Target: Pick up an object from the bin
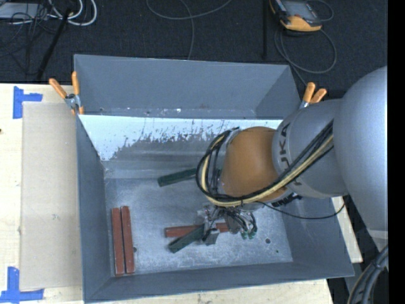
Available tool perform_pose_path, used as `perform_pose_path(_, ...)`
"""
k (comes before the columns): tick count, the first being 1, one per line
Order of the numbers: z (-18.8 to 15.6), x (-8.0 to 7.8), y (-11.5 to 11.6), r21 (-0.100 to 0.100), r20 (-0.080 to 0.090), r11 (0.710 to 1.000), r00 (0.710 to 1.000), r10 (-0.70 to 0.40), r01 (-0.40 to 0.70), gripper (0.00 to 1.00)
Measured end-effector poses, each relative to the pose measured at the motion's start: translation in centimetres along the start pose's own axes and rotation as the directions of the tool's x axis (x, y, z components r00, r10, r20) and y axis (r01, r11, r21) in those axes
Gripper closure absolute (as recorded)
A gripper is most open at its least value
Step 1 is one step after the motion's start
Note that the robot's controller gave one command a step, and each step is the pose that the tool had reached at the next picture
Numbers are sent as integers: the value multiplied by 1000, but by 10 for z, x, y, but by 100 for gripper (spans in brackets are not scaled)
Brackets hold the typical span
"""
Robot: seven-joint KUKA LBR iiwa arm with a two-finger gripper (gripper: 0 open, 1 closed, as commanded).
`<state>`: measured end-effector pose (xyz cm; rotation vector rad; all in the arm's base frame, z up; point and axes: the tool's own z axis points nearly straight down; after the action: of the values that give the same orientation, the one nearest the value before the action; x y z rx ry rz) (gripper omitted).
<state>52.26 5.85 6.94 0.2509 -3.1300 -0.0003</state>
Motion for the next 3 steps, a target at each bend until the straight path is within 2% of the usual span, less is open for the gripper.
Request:
perform_pose_path(1,0,0,0,0,0,1000,1000,-1,1,0)
perform_pose_path(2,0,0,0,0,0,1000,1000,-2,2,100)
perform_pose_path(3,-19,30,-41,1,-3,995,995,96,-96,100)
